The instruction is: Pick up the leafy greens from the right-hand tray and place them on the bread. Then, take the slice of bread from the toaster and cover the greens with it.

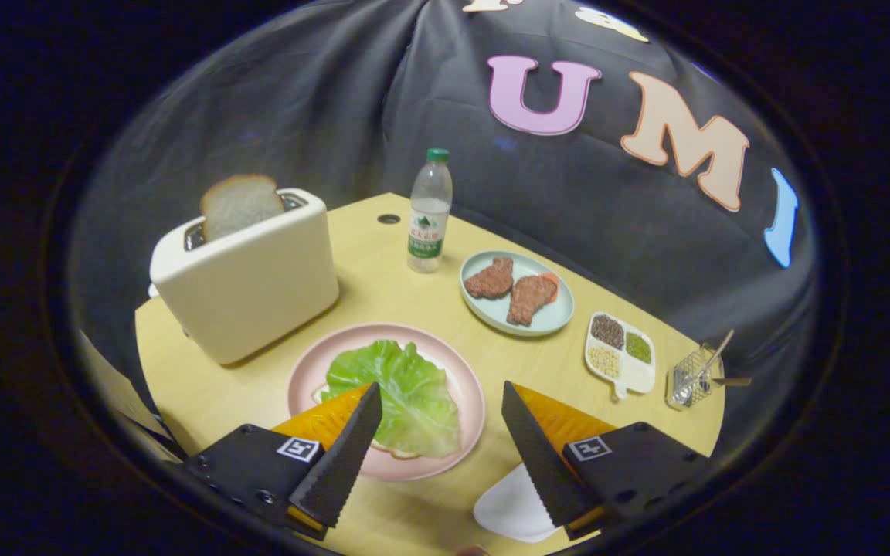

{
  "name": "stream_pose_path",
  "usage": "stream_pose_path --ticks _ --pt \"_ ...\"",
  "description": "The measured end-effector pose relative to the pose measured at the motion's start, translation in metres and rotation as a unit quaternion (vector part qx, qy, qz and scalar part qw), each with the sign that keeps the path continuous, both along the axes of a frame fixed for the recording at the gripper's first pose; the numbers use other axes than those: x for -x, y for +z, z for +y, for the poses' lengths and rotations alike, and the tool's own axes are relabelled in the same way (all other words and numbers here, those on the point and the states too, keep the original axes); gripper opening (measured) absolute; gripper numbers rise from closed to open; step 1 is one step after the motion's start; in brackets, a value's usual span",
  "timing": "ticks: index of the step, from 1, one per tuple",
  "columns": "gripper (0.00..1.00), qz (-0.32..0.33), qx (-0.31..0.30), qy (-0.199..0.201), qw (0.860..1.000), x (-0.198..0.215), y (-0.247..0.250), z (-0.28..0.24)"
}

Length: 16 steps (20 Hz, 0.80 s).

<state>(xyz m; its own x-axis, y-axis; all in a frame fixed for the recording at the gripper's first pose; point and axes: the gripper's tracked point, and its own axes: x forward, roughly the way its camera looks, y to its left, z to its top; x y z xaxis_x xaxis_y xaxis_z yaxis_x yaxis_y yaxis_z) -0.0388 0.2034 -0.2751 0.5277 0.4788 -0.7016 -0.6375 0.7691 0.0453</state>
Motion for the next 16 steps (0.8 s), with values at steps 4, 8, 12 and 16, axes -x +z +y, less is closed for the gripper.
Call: stream_pose_path --ticks 4,8,12,16 --pt "1.0 -0.027 -0.025 0.012 0.999 -0.003 0.056 0.042" --pt "1.0 -0.01 -0.049 0.028 0.998 0.005 0.089 0.09" --pt "1.0 0.029 -0.082 0.035 0.996 0.017 0.109 0.137" --pt "1.0 0.063 -0.106 0.033 0.992 0.023 0.123 0.179"
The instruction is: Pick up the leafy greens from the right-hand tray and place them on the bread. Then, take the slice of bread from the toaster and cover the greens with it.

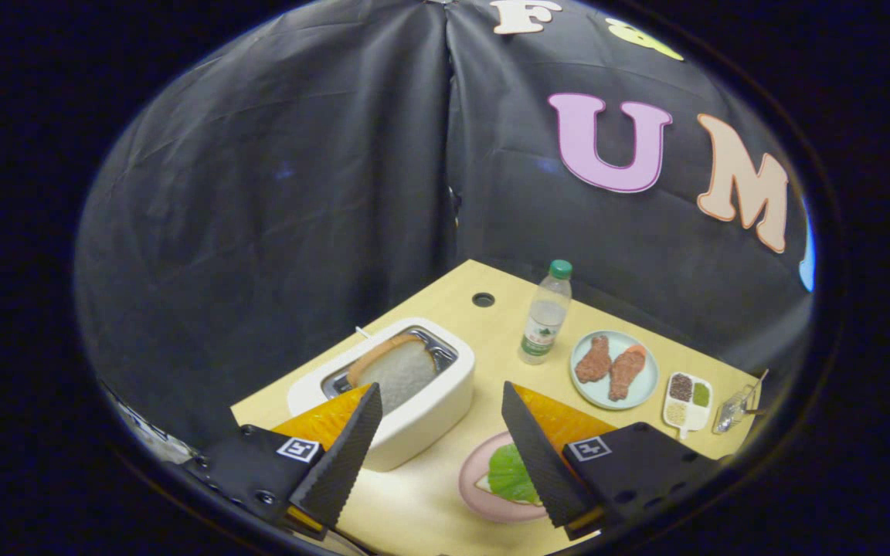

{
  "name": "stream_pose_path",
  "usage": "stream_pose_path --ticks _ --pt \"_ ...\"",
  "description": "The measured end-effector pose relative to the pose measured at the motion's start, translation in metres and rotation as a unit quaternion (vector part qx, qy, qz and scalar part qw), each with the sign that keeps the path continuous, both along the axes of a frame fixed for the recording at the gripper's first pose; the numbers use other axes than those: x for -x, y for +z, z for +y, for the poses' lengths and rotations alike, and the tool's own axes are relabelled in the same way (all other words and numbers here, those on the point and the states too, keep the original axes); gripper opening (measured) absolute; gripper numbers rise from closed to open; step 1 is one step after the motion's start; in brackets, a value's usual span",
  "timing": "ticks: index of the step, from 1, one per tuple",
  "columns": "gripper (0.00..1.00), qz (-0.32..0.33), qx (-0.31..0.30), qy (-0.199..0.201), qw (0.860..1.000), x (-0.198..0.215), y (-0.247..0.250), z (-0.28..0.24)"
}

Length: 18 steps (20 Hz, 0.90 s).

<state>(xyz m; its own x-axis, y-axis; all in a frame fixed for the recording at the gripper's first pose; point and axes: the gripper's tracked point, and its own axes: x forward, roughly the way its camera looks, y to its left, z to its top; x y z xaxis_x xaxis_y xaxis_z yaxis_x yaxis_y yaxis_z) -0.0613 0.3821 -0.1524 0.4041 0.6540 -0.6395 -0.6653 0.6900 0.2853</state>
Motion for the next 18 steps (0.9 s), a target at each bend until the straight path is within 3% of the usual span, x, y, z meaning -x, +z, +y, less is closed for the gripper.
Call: stream_pose_path --ticks 7,16,18 --pt "0.99 0.055 -0.009 -0.012 0.998 0.006 -0.013 0.058" --pt "0.96 0.076 0.062 -0.018 0.995 0.02 -0.062 0.073" --pt "0.79 0.077 0.074 -0.023 0.994 0.021 -0.067 0.07"
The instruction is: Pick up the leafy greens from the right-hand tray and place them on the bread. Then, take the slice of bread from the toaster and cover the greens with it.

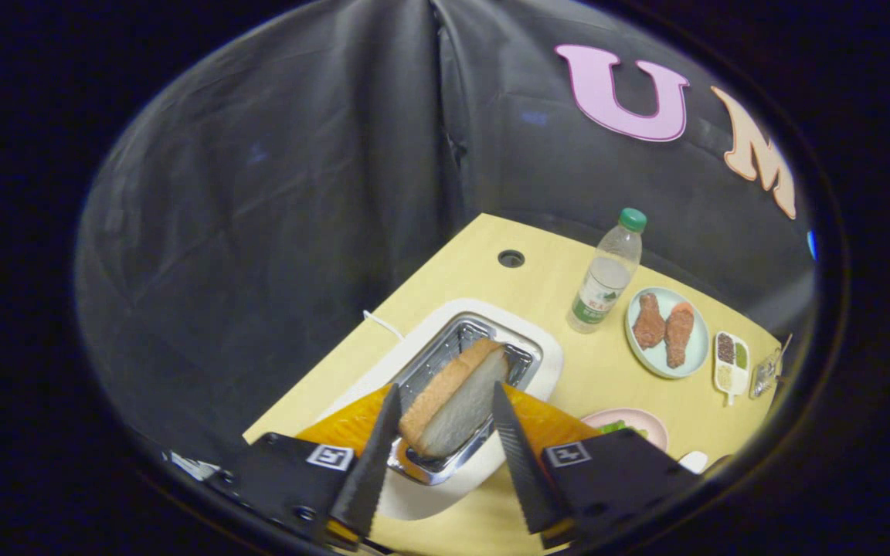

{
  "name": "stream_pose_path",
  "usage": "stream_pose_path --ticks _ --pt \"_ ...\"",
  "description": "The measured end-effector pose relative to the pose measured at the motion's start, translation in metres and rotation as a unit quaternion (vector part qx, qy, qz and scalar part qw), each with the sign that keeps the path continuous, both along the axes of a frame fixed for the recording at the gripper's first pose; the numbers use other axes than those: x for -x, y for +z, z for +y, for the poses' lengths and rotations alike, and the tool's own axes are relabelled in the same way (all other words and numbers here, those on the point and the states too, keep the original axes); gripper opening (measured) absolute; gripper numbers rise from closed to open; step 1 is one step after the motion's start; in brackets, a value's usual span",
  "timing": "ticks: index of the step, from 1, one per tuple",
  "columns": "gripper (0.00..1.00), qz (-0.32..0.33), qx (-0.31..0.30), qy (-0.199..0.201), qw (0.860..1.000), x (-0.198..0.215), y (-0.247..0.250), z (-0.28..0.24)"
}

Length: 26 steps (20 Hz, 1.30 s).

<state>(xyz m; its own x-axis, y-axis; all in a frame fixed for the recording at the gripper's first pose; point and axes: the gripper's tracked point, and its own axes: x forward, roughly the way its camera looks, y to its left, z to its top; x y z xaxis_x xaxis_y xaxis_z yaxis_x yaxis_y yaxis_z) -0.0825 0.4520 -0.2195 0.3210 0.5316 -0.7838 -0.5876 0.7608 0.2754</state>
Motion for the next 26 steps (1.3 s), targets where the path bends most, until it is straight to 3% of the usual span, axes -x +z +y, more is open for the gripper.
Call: stream_pose_path --ticks 6,10,18,26 --pt "0.3 0.025 0.004 -0.027 0.999 -0.006 -0.004 -0.008" --pt "0.21 0.034 -0.021 -0.055 0.998 -0.013 0.008 -0.013" --pt "0.05 0.026 -0.107 -0.073 0.991 -0.027 0.067 -0.042" --pt "0.05 0.007 -0.119 -0.114 0.986 -0.045 0.073 -0.109"
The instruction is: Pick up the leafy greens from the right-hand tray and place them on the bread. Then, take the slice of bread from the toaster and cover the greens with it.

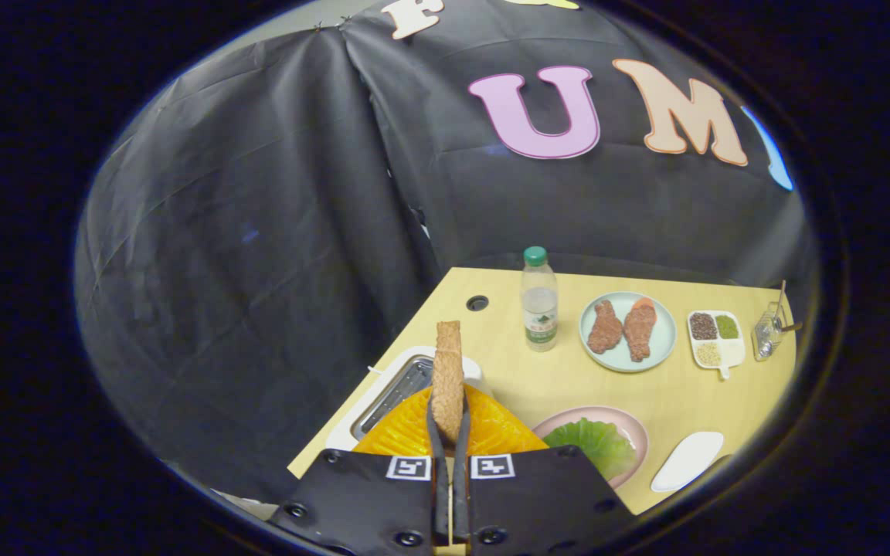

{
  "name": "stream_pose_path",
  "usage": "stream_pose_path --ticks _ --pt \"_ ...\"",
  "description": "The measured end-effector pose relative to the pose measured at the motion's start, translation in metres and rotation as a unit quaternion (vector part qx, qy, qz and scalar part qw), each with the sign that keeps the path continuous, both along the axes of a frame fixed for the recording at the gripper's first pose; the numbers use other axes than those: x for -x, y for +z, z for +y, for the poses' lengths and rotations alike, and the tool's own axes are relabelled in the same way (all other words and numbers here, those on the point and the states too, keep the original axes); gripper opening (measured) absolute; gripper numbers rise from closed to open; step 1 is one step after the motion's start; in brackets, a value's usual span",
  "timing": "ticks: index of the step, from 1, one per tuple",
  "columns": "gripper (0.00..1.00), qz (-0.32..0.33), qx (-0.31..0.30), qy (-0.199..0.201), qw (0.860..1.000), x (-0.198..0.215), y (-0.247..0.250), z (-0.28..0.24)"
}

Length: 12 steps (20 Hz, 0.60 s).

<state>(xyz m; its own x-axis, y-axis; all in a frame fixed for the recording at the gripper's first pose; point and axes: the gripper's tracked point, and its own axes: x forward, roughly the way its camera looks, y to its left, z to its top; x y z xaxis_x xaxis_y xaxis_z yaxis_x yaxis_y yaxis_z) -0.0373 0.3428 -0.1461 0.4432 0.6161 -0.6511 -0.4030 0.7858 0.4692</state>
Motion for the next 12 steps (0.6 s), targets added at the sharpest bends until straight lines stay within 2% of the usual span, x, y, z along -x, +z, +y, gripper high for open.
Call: stream_pose_path --ticks 5,12 --pt "0.05 0.027 0.004 -0.025 0.999 0.001 -0.035 -0.041" --pt "0.05 0.059 -0.009 -0.037 0.998 0.017 -0.087 -0.064"
